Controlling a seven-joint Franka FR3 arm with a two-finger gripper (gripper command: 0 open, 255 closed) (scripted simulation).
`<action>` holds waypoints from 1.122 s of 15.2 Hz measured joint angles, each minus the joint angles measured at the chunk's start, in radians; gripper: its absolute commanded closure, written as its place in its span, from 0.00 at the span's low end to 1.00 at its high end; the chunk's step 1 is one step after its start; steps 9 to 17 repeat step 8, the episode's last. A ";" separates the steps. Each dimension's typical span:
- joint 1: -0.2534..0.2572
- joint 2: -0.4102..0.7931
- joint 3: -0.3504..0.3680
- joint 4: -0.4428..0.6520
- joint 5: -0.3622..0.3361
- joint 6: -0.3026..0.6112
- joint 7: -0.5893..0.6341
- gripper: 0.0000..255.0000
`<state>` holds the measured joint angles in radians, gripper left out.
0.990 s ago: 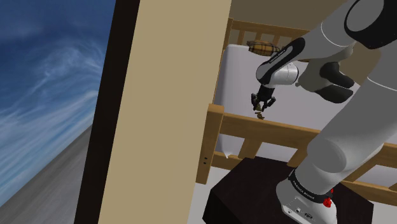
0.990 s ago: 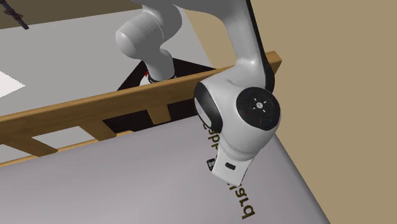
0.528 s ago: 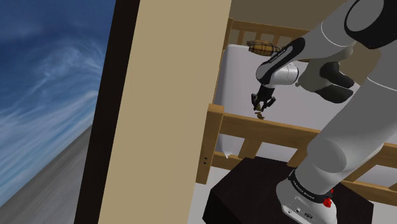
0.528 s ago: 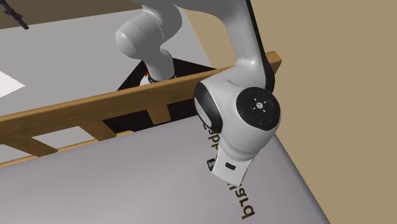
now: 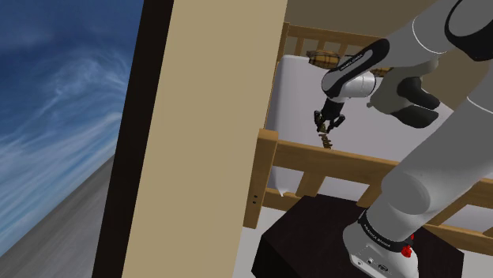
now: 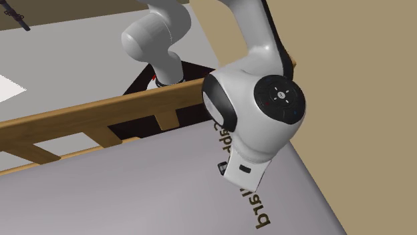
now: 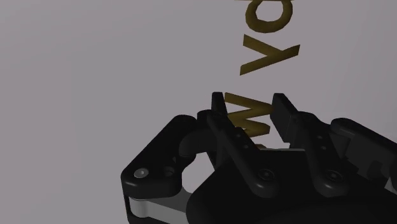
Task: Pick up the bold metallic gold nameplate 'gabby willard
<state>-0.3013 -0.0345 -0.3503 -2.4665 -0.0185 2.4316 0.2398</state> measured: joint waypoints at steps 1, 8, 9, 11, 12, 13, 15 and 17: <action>0.000 -0.012 0.001 0.003 -0.006 -0.014 0.006 1.00; -0.004 -0.080 0.004 0.035 -0.035 -0.110 0.025 1.00; -0.004 -0.080 0.004 0.035 -0.035 -0.110 0.025 1.00; -0.004 -0.080 0.004 0.035 -0.035 -0.110 0.025 1.00; -0.004 -0.080 0.004 0.035 -0.035 -0.110 0.025 1.00; -0.004 -0.080 0.004 0.035 -0.035 -0.110 0.025 1.00; -0.004 -0.080 0.004 0.035 -0.035 -0.110 0.025 1.00; -0.004 -0.080 0.004 0.035 -0.035 -0.110 0.025 1.00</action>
